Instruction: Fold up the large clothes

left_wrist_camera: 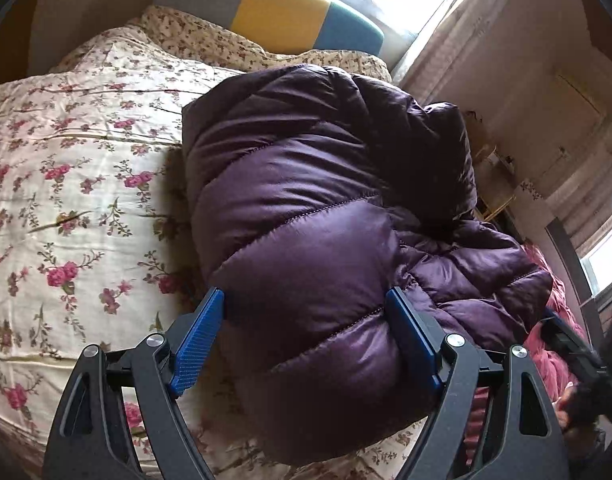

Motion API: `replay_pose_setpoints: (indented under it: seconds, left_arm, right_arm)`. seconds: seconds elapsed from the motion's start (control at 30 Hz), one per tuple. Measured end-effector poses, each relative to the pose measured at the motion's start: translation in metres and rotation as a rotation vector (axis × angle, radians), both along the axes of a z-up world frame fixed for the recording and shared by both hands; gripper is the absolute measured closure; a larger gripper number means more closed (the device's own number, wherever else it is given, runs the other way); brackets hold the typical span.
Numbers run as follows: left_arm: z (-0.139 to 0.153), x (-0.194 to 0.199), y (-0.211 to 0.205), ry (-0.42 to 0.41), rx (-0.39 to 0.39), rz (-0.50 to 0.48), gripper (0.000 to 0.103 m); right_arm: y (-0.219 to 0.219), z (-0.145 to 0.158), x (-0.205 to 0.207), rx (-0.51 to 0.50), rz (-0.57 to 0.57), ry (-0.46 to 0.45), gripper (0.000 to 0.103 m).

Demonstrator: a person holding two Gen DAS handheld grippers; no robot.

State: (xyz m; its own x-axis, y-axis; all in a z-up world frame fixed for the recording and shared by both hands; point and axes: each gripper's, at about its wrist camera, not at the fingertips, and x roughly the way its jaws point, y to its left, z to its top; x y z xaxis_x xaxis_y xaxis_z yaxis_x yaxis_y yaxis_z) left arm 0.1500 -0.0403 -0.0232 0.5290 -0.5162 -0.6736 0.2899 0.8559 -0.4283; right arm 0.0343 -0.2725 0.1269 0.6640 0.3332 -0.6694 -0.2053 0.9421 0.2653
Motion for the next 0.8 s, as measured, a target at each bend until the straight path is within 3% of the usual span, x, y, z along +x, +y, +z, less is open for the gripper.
replay_pose_setpoints:
  seconds: [0.17,0.3,0.57,0.63,0.8]
  left_arm:
    - [0.0,0.0,0.001,-0.002,-0.005,-0.003,0.021]
    - [-0.002,0.002,0.002,-0.004,-0.005,-0.004,0.021]
    - [0.002,-0.009,0.005,-0.024,-0.003,0.008,0.022]
    - [0.002,-0.012,0.003,-0.021,-0.008,-0.01,0.028]
    - [-0.002,-0.014,-0.003,-0.02,-0.004,-0.044,0.031]
  right_arm:
    - [0.031,0.003,0.016,-0.011,0.085,-0.021,0.038]
    - [0.045,-0.012,0.03,-0.071,0.091,0.02,0.064]
    - [0.031,-0.03,0.026,-0.083,0.066,0.083,0.08]
    - [0.03,-0.037,0.026,-0.102,0.062,0.105,0.085]
    - [0.025,-0.064,0.025,-0.157,0.032,0.184,0.093]
